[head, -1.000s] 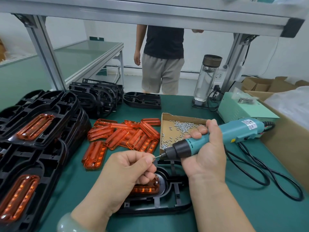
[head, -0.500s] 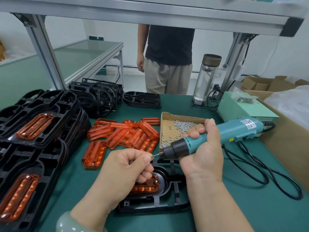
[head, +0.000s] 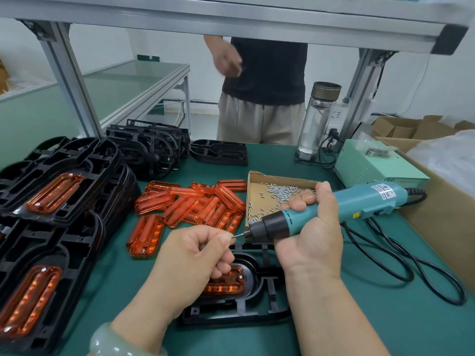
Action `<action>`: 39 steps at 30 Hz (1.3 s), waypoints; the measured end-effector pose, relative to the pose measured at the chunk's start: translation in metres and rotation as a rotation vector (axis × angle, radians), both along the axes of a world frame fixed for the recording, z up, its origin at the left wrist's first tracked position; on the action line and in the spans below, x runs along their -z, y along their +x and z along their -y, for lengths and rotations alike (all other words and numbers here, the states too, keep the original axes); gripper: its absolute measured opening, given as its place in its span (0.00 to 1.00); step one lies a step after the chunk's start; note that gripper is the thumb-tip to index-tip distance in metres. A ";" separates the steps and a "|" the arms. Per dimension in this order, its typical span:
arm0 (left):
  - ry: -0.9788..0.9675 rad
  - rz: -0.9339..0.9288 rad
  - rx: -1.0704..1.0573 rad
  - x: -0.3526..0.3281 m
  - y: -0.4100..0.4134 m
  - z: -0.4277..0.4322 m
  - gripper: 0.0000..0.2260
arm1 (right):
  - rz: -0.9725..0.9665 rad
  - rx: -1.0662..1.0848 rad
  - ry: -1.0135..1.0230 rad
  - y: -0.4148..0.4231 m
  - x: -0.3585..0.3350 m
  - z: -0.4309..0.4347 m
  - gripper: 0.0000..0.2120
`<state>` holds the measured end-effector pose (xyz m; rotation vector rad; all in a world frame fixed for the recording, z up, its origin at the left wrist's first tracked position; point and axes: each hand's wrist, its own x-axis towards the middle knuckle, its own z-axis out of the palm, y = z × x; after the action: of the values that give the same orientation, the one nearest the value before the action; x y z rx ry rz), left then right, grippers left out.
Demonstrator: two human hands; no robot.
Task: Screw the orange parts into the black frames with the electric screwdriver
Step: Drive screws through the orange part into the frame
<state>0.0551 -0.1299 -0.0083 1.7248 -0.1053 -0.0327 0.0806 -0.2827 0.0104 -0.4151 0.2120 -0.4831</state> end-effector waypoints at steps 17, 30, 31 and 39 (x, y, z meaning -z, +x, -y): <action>-0.060 0.084 -0.044 0.001 0.000 0.002 0.08 | -0.024 -0.011 0.071 -0.001 -0.003 -0.002 0.12; -0.113 0.028 -0.044 0.001 0.000 -0.001 0.05 | -0.020 0.004 0.102 0.000 -0.002 0.006 0.10; -0.100 0.039 -0.043 0.001 0.000 -0.001 0.05 | -0.016 0.001 0.100 0.000 -0.002 0.005 0.10; -0.087 0.063 -0.030 0.001 0.000 0.000 0.08 | 0.006 -0.005 0.093 0.000 -0.002 0.001 0.10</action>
<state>0.0553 -0.1295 -0.0096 1.6404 -0.1251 0.0475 0.0804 -0.2833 0.0126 -0.3231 0.2264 -0.4682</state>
